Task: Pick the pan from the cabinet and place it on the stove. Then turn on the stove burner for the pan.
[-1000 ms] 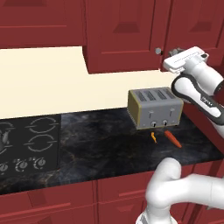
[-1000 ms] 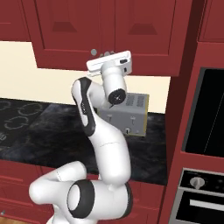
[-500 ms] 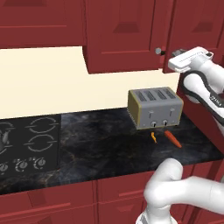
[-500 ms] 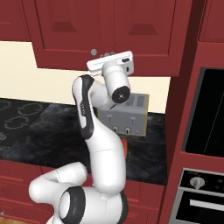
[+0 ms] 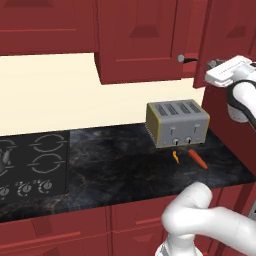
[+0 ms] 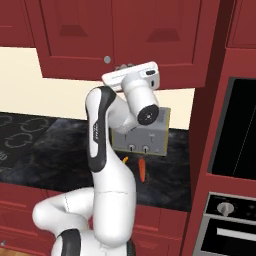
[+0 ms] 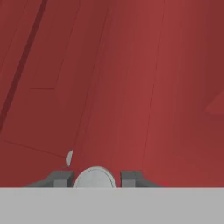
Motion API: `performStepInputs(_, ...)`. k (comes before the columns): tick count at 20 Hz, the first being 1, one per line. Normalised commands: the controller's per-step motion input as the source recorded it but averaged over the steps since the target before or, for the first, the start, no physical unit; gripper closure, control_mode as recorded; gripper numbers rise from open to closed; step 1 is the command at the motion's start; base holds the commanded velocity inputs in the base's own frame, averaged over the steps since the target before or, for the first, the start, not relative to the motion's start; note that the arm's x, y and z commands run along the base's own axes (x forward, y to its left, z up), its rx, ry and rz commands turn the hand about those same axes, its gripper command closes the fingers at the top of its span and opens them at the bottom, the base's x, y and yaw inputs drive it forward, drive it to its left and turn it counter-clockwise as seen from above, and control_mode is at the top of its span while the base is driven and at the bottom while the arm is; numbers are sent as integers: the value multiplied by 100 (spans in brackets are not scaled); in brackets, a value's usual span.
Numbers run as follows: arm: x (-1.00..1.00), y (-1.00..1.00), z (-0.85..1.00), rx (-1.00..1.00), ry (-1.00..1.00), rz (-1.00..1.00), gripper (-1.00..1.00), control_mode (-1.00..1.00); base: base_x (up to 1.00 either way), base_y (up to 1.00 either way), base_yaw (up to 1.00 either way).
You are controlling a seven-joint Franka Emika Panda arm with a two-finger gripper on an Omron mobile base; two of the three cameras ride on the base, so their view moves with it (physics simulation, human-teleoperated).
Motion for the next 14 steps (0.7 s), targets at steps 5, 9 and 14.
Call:
performStepInputs(5, -80, -62, 44, 0, 3, 0, 100, -100, 0, 0, 0)
performStepInputs(9, -77, -67, 42, 0, 3, 2, 100, -100, 0, 0, 0)
performStepInputs(14, -73, -65, 24, 0, 1, 2, 100, -100, 0, 0, 0)
